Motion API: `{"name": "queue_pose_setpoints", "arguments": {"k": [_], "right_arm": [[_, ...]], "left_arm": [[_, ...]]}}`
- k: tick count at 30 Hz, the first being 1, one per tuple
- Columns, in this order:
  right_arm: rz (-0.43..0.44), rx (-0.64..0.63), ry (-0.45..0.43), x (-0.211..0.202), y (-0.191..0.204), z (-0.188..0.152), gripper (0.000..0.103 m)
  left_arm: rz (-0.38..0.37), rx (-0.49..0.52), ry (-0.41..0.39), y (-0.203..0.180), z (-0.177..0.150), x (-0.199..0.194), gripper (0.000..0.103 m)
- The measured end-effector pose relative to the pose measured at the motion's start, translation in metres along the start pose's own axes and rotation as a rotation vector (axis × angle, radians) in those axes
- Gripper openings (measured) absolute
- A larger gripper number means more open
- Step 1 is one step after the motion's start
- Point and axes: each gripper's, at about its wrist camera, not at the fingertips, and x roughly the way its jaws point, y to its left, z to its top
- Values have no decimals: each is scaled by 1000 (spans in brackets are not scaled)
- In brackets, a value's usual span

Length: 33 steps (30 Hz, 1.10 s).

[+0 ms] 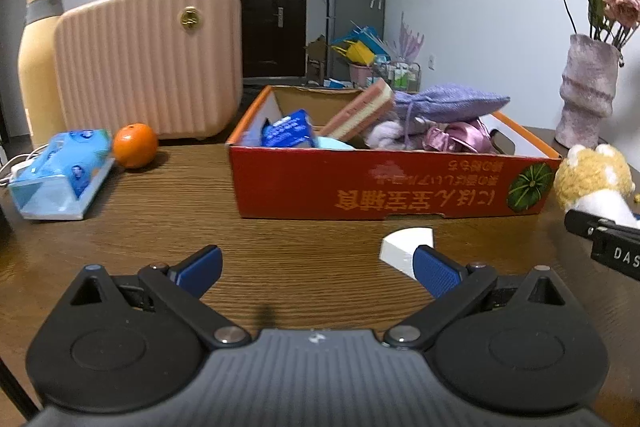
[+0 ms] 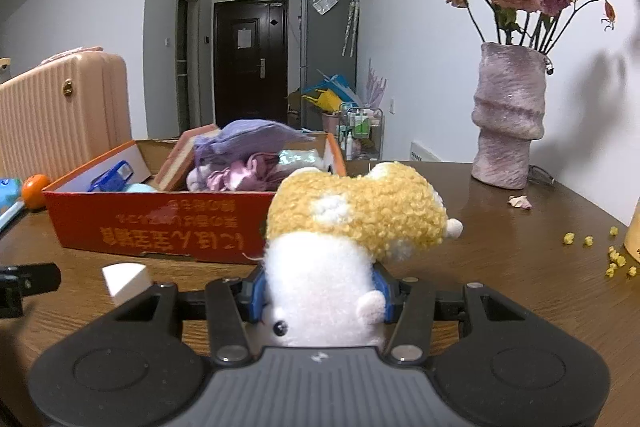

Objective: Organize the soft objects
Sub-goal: 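Grasp the white wedge sponge with the left gripper while the right holds the plush toy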

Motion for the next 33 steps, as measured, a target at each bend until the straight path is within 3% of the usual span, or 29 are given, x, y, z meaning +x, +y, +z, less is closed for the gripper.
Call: {"name": "queue_pose_setpoints", "arguments": {"k": [17, 31, 33], "right_arm": [[-44, -11, -34, 9, -33, 4, 49], [-45, -26, -39, 16, -43, 5, 49], [-42, -26, -41, 16, -43, 5, 49]], "left_arm": [[-62, 60, 86, -39, 8, 40, 103], [-58, 102, 124, -56, 13, 62, 103], [-67, 110, 124, -58, 14, 62, 99]]}}
